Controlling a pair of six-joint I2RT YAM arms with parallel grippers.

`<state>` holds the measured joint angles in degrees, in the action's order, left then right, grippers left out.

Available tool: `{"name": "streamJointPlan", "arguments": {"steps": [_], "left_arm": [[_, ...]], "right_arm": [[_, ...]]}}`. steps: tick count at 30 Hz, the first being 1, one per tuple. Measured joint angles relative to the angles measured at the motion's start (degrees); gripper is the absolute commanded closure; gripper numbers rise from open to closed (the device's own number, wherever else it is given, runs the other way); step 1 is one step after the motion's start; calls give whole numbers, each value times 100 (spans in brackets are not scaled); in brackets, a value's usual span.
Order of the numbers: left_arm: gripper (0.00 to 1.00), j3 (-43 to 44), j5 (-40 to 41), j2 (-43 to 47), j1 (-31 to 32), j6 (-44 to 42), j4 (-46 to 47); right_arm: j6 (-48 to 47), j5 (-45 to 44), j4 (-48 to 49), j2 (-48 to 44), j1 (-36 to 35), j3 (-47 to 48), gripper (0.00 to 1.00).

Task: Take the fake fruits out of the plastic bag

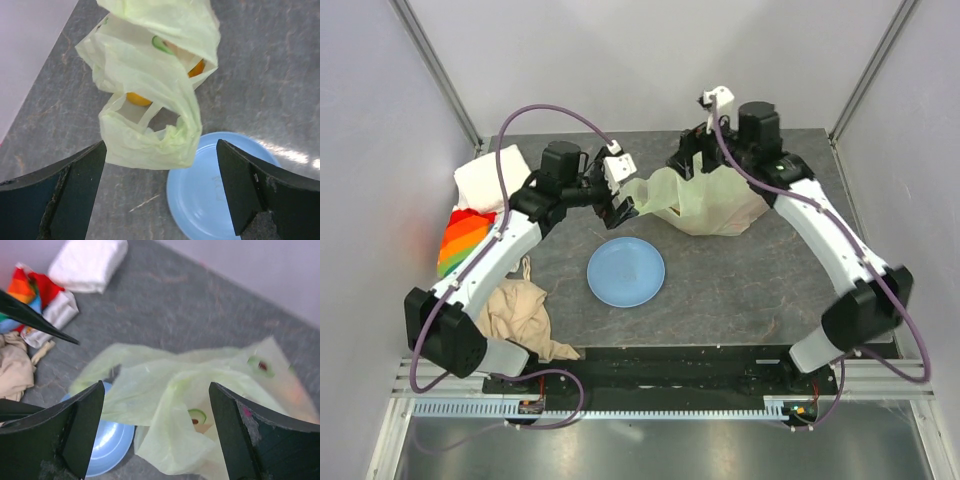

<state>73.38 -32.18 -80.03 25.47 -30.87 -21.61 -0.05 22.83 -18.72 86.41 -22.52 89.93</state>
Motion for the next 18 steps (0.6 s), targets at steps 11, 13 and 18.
{"name": "streamJointPlan", "arguments": {"steps": [11, 13, 18], "left_arm": [[24, -332, 361, -254, 527, -1478, 396], [37, -402, 361, -350, 562, -1624, 463], [86, -431, 564, -835, 590, -2017, 636]], "right_arm": [[669, -369, -404, 544, 13, -52, 18], [730, -492, -374, 557, 7, -52, 23], [782, -772, -446, 800, 59, -7, 56]]}}
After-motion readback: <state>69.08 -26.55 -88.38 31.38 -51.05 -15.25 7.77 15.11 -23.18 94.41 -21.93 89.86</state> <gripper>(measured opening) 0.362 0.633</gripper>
